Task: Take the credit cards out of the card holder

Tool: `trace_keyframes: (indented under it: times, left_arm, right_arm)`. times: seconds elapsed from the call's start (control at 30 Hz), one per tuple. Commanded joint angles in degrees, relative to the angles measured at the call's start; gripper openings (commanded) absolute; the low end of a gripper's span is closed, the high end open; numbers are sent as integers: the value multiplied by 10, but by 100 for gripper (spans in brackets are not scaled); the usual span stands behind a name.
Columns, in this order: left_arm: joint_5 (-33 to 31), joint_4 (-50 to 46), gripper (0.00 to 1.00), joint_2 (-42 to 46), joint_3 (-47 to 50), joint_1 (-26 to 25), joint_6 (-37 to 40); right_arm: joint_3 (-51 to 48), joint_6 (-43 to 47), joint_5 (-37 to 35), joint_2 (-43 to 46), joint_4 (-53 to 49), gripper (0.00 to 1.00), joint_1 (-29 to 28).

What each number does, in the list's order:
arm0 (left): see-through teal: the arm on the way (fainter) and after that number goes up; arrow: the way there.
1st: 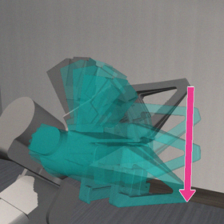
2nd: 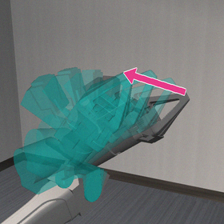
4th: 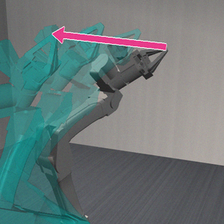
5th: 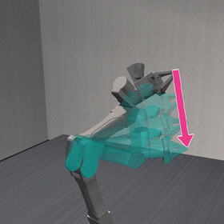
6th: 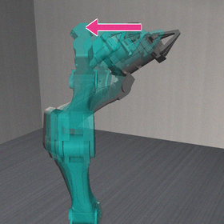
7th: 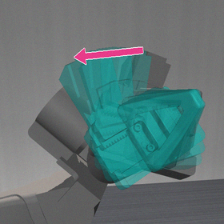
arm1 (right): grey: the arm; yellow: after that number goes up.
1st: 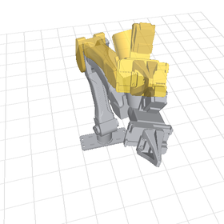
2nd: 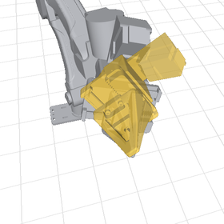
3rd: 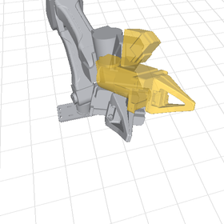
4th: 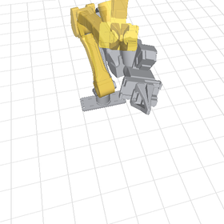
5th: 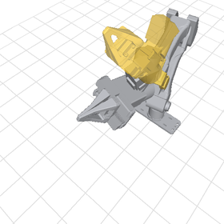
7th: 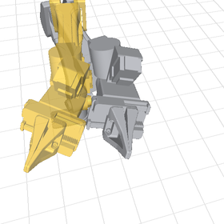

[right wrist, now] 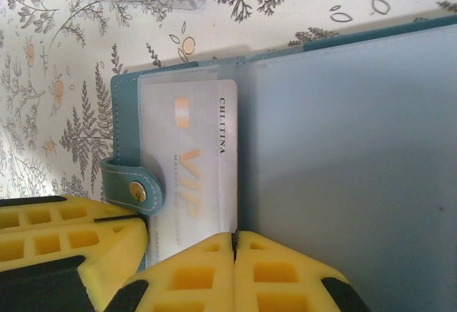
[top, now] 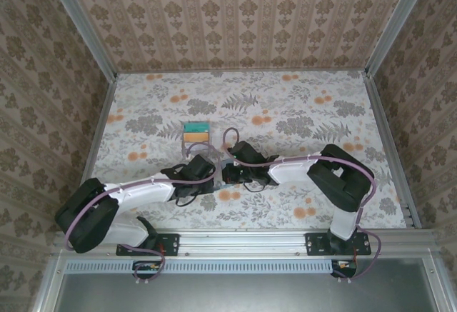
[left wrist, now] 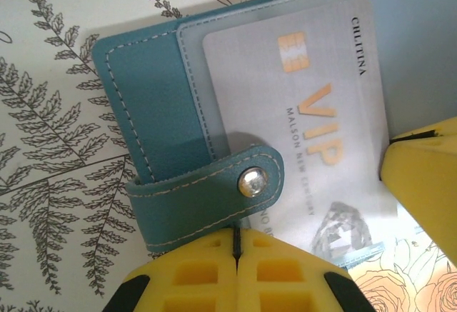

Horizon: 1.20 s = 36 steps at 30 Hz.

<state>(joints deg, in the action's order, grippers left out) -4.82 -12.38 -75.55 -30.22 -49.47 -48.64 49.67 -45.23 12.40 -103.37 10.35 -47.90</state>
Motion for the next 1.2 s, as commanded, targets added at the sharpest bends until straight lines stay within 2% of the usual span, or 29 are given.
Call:
trace_keyframes:
  times: [0.0,0.33,0.67,0.9,1.0,1.17]
  left_arm:
    - [-8,-36,0,-22,7,-3,-6]
    - [-7,-39,0,-21,6,-3,-6]
    - [-5,-47,0,-5,2,-3,-3]
    - [-11,-73,1,27,-8,-3,2]
    - [-16,-94,9,53,-16,-3,6]
    - [-32,-140,42,128,-27,-1,9]
  right_arm:
    - [-17,-1,-2,18,-11,0,8]
    - [-37,8,-2,44,-14,0,25]
    - [-66,38,-7,114,-40,0,61]
    - [-63,74,-24,172,-77,0,65]
    - [-57,95,-26,192,-91,0,65]
    - [-35,142,-25,210,-112,0,65]
